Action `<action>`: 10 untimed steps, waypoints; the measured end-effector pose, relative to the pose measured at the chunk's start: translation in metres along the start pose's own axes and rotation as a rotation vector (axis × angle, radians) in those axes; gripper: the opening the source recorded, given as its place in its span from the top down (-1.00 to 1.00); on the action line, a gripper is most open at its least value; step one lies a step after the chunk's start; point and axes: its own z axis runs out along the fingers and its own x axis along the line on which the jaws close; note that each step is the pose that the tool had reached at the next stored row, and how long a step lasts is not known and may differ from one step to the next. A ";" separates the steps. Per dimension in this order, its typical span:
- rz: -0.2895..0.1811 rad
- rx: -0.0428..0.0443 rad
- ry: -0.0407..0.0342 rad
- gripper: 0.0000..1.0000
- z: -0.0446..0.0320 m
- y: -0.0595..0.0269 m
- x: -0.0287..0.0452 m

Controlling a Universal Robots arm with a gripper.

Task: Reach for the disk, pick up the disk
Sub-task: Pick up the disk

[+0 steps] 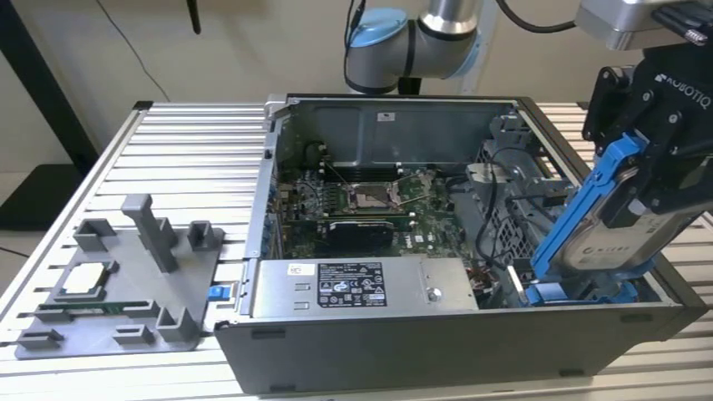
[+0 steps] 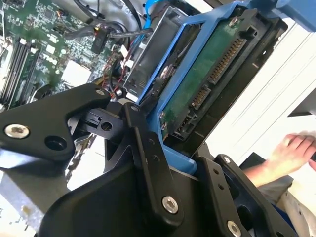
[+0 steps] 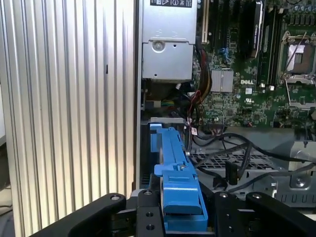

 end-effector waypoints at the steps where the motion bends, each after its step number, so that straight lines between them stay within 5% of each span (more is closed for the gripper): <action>1: 0.000 0.0004 0.0035 1.00 0.0013 0.0005 0.0000; 6: -0.001 0.0009 0.0176 1.00 0.0054 0.0024 0.0002; 10: -0.001 0.0009 0.0191 1.00 0.0059 0.0030 0.0002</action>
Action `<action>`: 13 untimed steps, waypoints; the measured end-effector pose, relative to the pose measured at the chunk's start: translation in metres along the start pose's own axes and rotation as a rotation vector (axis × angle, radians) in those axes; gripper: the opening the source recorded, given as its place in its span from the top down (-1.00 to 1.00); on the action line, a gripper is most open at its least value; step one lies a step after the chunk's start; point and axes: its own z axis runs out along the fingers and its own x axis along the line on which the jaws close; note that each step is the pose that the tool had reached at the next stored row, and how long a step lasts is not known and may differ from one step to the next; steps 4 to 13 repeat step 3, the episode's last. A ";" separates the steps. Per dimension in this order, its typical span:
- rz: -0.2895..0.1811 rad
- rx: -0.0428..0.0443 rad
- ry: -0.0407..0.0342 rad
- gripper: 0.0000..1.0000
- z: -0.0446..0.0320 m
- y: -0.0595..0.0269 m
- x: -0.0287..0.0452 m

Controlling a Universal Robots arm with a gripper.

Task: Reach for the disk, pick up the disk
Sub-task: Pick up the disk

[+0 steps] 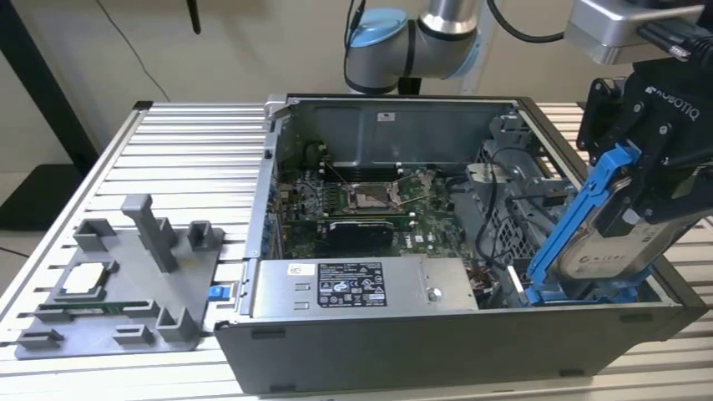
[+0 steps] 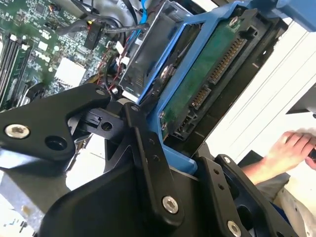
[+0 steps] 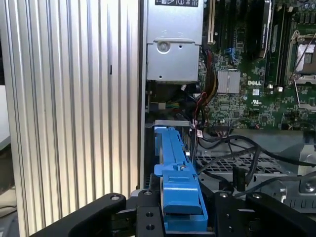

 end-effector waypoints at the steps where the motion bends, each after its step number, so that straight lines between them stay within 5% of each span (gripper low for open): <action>1: 0.000 0.0000 0.0000 1.00 0.0000 0.0001 0.0000; 13: 0.000 0.0000 0.0000 1.00 0.0000 0.0001 0.0000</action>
